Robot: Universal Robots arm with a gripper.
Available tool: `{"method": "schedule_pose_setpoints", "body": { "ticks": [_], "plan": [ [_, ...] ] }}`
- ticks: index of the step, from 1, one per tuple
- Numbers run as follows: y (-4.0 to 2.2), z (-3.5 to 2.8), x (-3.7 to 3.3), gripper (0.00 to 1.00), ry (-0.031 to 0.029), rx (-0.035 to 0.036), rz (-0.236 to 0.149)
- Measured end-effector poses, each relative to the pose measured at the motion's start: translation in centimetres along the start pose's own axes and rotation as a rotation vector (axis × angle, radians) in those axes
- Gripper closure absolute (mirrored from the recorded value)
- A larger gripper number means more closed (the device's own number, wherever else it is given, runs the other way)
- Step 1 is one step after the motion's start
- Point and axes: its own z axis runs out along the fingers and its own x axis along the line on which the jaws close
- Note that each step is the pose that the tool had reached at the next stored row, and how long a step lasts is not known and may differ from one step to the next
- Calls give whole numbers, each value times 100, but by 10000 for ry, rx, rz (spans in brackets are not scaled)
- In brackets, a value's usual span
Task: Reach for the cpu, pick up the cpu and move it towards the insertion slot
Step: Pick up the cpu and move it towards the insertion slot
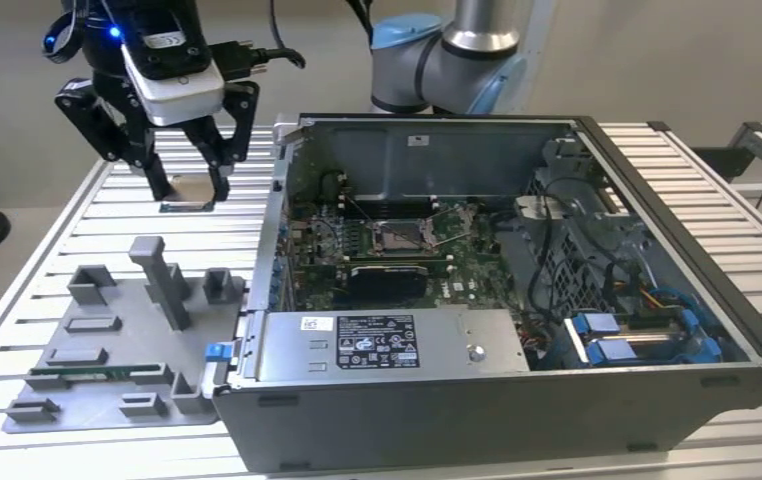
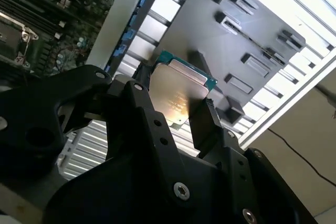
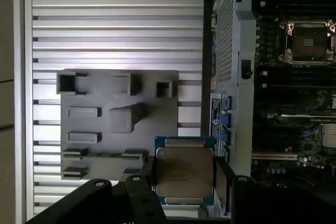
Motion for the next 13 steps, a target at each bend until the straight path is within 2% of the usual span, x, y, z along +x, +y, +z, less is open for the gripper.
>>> {"method": "schedule_pose_setpoints", "body": {
  "ticks": [13],
  "plan": [
    [4, -7, -459, 100, 45, 0, 3]
  ]
}}
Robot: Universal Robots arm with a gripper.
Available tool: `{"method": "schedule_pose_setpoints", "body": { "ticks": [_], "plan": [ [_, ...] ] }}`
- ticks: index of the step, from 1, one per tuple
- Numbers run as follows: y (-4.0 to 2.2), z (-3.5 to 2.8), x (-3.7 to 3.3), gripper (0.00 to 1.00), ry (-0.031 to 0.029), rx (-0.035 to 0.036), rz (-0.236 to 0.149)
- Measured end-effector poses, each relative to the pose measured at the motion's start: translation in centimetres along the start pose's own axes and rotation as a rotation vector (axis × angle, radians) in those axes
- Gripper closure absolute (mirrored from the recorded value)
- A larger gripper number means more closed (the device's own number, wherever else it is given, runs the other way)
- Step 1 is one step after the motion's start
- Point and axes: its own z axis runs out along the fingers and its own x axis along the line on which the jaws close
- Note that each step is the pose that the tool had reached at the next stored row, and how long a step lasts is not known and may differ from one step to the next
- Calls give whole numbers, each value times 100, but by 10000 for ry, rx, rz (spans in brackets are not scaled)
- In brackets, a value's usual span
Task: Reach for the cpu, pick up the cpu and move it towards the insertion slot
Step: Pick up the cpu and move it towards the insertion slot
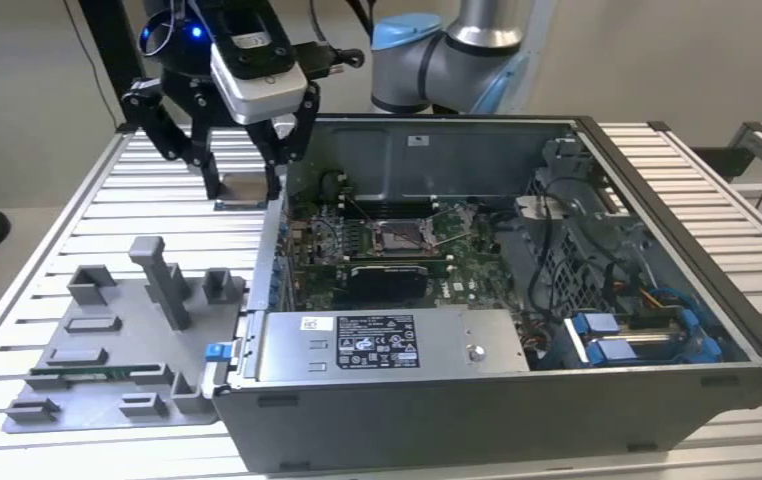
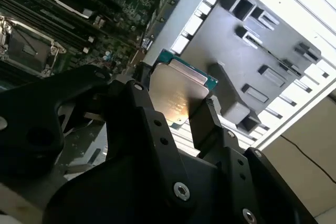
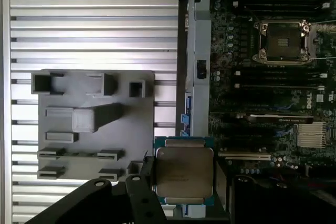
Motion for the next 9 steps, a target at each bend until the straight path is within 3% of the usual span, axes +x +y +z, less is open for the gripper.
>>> {"method": "schedule_pose_setpoints", "body": {
  "ticks": [9],
  "plan": [
    [3, -6, -294, 100, 26, 1, 1]
  ]
}}
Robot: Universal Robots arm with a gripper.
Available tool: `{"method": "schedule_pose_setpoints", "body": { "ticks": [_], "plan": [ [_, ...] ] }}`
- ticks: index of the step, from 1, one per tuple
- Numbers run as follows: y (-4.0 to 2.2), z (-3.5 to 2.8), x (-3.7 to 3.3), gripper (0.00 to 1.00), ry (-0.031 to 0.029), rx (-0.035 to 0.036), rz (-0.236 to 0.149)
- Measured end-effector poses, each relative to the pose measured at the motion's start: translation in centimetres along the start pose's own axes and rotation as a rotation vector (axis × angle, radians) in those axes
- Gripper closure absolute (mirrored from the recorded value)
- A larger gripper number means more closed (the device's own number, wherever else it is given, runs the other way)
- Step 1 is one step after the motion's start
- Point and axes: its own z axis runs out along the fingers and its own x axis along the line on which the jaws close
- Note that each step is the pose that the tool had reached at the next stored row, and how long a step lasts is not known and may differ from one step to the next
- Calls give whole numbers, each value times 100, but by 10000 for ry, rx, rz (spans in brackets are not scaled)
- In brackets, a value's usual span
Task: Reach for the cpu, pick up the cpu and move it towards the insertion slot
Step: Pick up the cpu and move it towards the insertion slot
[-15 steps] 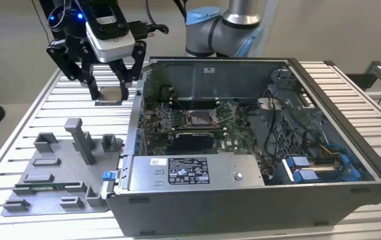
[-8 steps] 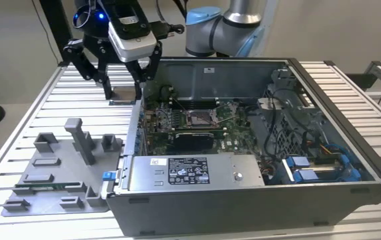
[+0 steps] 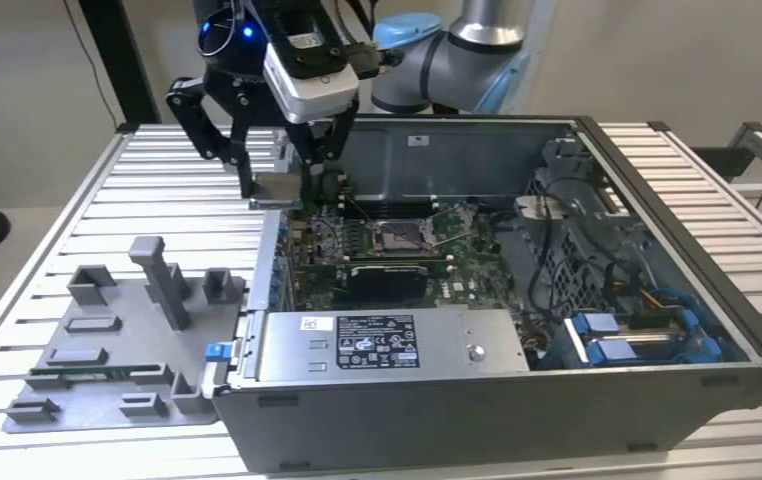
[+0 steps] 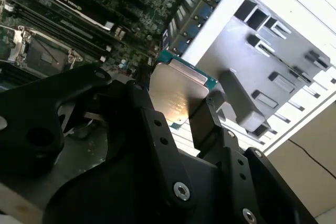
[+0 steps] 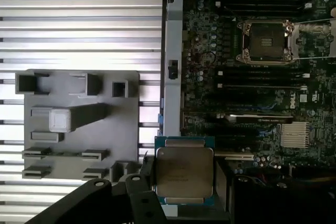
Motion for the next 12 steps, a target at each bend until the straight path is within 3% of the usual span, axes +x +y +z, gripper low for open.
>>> {"method": "schedule_pose_setpoints", "body": {
  "ticks": [12],
  "plan": [
    [3, -7, -332, 100, 41, 0, 2]
  ]
}}
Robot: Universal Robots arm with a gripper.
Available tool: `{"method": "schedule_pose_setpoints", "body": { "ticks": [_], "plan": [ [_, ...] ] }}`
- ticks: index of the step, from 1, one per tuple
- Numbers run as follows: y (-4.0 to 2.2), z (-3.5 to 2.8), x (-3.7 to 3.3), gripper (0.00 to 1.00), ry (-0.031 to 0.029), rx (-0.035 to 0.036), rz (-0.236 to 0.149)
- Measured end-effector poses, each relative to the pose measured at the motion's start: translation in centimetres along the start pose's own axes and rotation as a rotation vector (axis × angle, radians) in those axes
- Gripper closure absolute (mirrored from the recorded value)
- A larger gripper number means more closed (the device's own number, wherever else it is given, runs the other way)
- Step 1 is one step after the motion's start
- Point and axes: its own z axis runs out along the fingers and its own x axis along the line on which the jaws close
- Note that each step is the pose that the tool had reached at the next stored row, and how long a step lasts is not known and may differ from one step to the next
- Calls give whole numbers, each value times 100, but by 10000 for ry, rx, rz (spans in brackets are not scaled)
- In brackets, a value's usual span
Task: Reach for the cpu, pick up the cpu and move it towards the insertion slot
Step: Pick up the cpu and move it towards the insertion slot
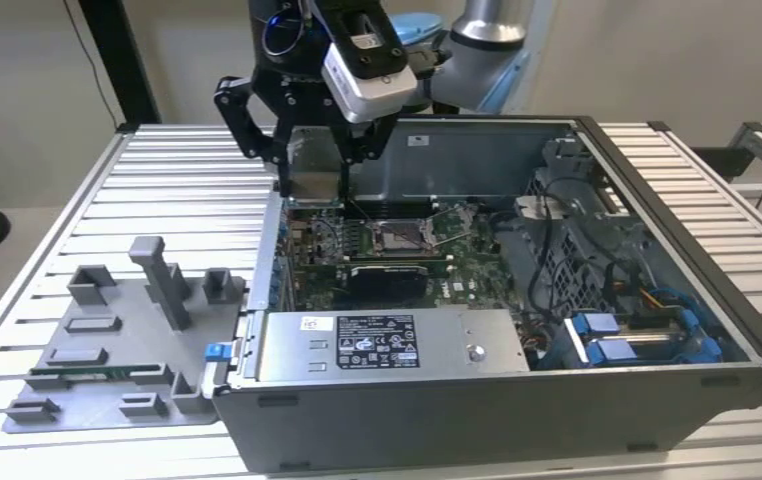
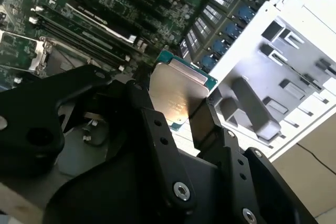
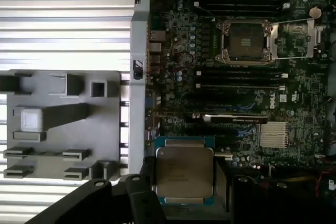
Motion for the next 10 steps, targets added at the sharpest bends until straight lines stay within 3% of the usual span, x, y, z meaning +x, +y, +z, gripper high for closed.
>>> {"method": "schedule_pose_setpoints", "body": {
  "ticks": [10],
  "plan": [
    [2, -7, -250, 100, 37, 0, 0]
  ]
}}
